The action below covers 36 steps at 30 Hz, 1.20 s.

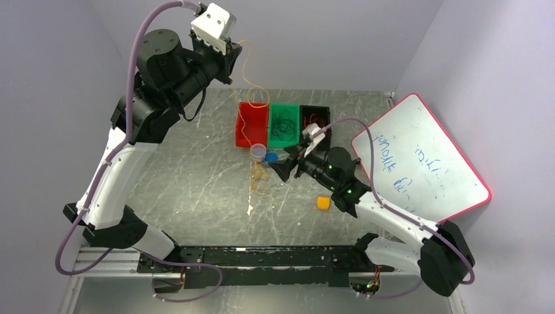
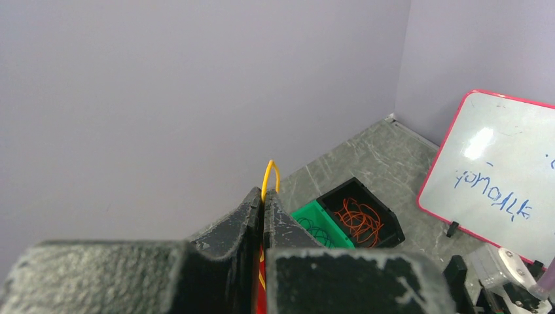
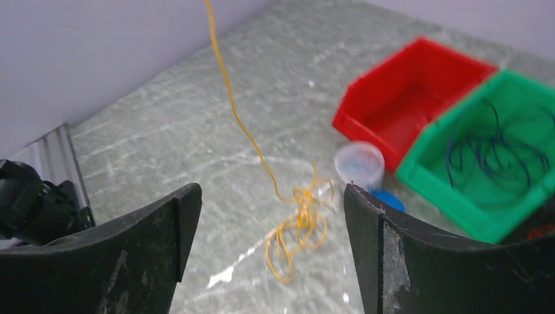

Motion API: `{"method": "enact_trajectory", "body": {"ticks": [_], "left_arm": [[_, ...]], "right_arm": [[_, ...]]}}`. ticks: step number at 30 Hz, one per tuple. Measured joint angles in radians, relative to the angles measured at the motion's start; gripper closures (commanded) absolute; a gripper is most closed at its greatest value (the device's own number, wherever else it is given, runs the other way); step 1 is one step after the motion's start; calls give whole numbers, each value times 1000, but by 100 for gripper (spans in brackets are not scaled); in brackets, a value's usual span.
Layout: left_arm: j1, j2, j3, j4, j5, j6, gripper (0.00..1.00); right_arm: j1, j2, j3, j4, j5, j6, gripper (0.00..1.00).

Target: Untangle the cables

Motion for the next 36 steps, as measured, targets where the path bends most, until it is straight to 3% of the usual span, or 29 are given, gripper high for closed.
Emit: {"method": "enact_trajectory", "body": {"ticks": [5,8,18,28,36], "left_arm": [[0,0,0,2,1,-13,93],[0,0,2,1,4,-21,93],[0,13,117,29,8,-21,93],[0,10,126,177,-31,48,93],[0,7,131,318,-68,107,93]], "right_arm": [[1,170,150,98,-109,-37,17],[2,304,238,161,-164,-46,23],[13,704,347,303,-315,14,71],[48,737,154,357,-294,66,82],[82,657,-113,359,-257,102,83]]}}
